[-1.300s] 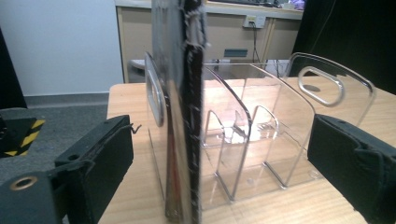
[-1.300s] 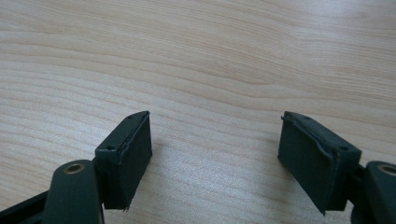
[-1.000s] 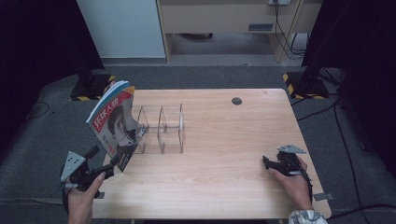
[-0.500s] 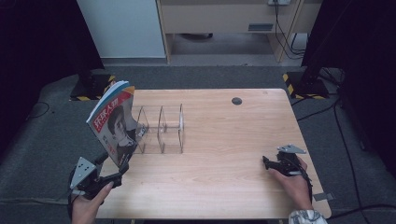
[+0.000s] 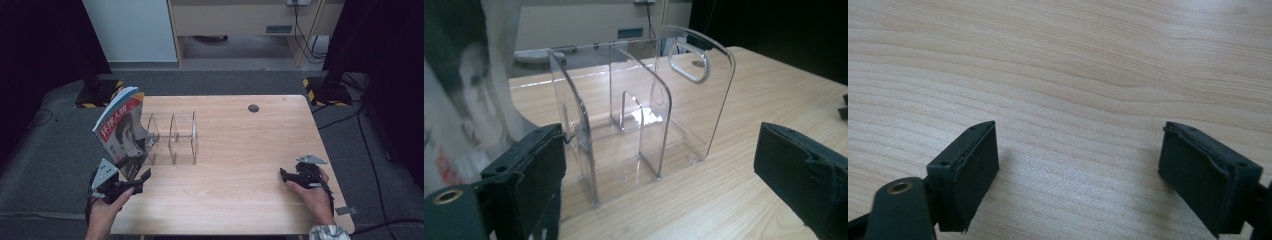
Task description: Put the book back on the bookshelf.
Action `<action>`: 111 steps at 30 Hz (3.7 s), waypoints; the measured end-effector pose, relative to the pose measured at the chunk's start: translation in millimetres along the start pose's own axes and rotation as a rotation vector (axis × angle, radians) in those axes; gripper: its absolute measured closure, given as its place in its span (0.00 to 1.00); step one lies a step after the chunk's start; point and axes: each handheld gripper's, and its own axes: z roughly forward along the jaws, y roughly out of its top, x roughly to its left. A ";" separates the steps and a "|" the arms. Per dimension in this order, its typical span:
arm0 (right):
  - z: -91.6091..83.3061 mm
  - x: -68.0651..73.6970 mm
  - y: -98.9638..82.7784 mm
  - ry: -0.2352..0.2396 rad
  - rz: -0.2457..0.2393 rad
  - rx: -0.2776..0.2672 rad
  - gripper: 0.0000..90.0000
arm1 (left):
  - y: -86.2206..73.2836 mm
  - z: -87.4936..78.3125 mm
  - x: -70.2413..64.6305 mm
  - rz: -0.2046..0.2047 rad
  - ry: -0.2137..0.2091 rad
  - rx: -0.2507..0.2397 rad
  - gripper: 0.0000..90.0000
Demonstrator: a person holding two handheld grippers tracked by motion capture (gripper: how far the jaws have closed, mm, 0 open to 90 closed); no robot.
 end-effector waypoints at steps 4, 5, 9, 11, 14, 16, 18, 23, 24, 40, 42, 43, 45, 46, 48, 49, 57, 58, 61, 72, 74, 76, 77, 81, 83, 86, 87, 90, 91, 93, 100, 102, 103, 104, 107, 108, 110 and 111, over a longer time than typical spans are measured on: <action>0.7 0.3 0.6 0.002 -0.002 0.006 0.14 | 3.1 9.0 -3.0 0.003 -0.011 0.010 0.06; 0.8 0.2 0.6 0.003 -0.004 0.008 0.14 | 3.6 11.6 -3.9 0.004 -0.016 0.014 0.06; 1.5 1.0 0.8 -0.004 -0.005 0.013 0.11 | 5.7 22.6 -7.8 0.011 -0.042 0.042 0.04; 1.8 1.2 1.0 -0.004 -0.002 0.014 0.10 | 6.9 28.6 -10.3 0.016 -0.053 0.053 0.04; 2.2 1.4 1.1 -0.003 -0.008 0.016 0.08 | 9.1 38.5 -12.6 0.027 -0.076 0.057 0.03; 2.3 1.7 1.2 0.003 -0.011 0.021 0.07 | 10.3 44.3 -13.4 0.031 -0.098 0.067 0.03; 2.6 1.7 1.2 0.004 -0.014 0.021 0.07 | 11.2 49.9 -14.4 0.026 -0.112 0.077 0.03; 2.5 2.1 1.1 0.005 -0.011 0.022 0.07 | 17.4 61.8 -21.1 0.020 -0.116 0.105 0.03; 2.3 2.0 1.1 0.007 -0.012 0.024 0.07 | 18.8 64.2 -23.1 0.025 -0.123 0.104 0.03; 2.0 2.3 0.7 0.009 -0.015 0.022 0.07 | 27.1 110.5 -60.5 0.064 -0.187 0.158 0.02; 2.0 2.0 0.7 0.010 -0.020 0.020 0.07 | 28.5 116.5 -66.5 0.072 -0.199 0.168 0.03; 2.0 2.0 0.7 0.010 -0.020 0.020 0.07 | 29.1 118.9 -69.7 0.076 -0.205 0.172 0.03; 2.0 2.0 0.7 0.010 -0.020 0.021 0.07 | 30.0 123.0 -76.3 0.082 -0.219 0.174 0.03; 2.0 2.0 0.7 0.010 -0.020 0.021 0.07 | 30.5 124.5 -79.8 0.083 -0.228 0.173 0.03; 2.0 2.1 0.7 0.011 -0.019 0.020 0.07 | 30.9 126.9 -86.9 0.092 -0.241 0.176 0.03; 2.0 2.2 0.7 0.011 -0.019 0.021 0.07 | 30.8 127.9 -90.6 0.092 -0.241 0.176 0.03; 1.8 2.3 0.6 0.012 -0.020 0.021 0.07 | 28.2 143.8 -110.6 0.117 -0.274 0.203 0.03; 1.8 2.5 0.5 0.012 -0.017 0.022 0.07 | 27.8 146.1 -112.5 0.121 -0.278 0.209 0.03; 1.5 2.5 0.4 0.013 -0.019 0.023 0.07 | 26.7 152.6 -118.3 0.125 -0.287 0.219 0.03; 1.3 2.4 0.1 0.013 -0.022 0.022 0.07 | 16.5 182.8 -143.8 0.144 -0.319 0.270 0.03; 1.2 2.4 0.0 0.014 -0.022 0.022 0.07 | 16.9 188.8 -147.6 0.144 -0.324 0.272 0.03; 1.2 2.4 0.0 0.014 -0.022 0.022 0.07 | 16.9 196.4 -151.4 0.147 -0.329 0.286 0.03; 1.2 2.4 0.1 0.014 -0.022 0.022 0.07 | 16.8 200.3 -153.5 0.150 -0.330 0.291 0.03; 1.2 2.5 0.0 0.013 -0.021 0.022 0.07 | 14.7 215.6 -160.8 0.163 -0.331 0.311 0.03; 1.2 2.5 0.0 0.013 -0.022 0.022 0.07 | 12.5 223.6 -163.3 0.166 -0.323 0.326 0.03; 1.1 2.5 0.0 0.014 -0.021 0.023 0.07 | 9.7 236.0 -166.2 0.161 -0.316 0.346 0.03; 1.1 2.5 0.0 0.014 -0.021 0.023 0.07 | 8.7 240.0 -167.1 0.164 -0.312 0.351 0.04; 1.1 2.5 0.0 0.014 -0.021 0.023 0.07 | 6.1 250.4 -169.6 0.166 -0.298 0.376 0.04; 1.1 2.6 0.0 0.014 -0.020 0.023 0.07 | 5.2 253.4 -170.4 0.169 -0.294 0.385 0.04; 1.1 2.6 0.0 0.014 -0.020 0.023 0.07 | 3.0 258.9 -172.3 0.163 -0.294 0.401 0.05; 1.1 2.5 0.0 0.014 -0.021 0.023 0.07 | -2.5 270.9 -175.8 0.184 -0.264 0.428 0.05; 1.1 2.5 0.0 0.014 -0.022 0.023 0.07 | -3.0 273.3 -175.5 0.183 -0.254 0.428 0.05; 1.1 2.5 0.0 0.014 -0.022 0.023 0.07 | -3.1 274.5 -175.3 0.187 -0.251 0.428 0.05; 1.1 2.5 0.0 0.014 -0.022 0.023 0.07 | -3.1 275.6 -175.3 0.185 -0.248 0.429 0.05; 1.1 2.5 0.0 0.014 -0.023 0.023 0.07 | -3.3 278.2 -175.5 0.180 -0.244 0.427 0.05; 1.2 2.5 0.0 0.014 -0.022 0.022 0.07 | -3.9 279.1 -176.0 0.181 -0.242 0.428 0.05; 1.2 2.4 0.0 0.014 -0.023 0.023 0.07 | -5.4 281.2 -176.9 0.184 -0.239 0.440 0.05; 1.2 2.4 0.0 0.015 -0.024 0.023 0.07 | -6.2 282.1 -177.5 0.184 -0.237 0.440 0.05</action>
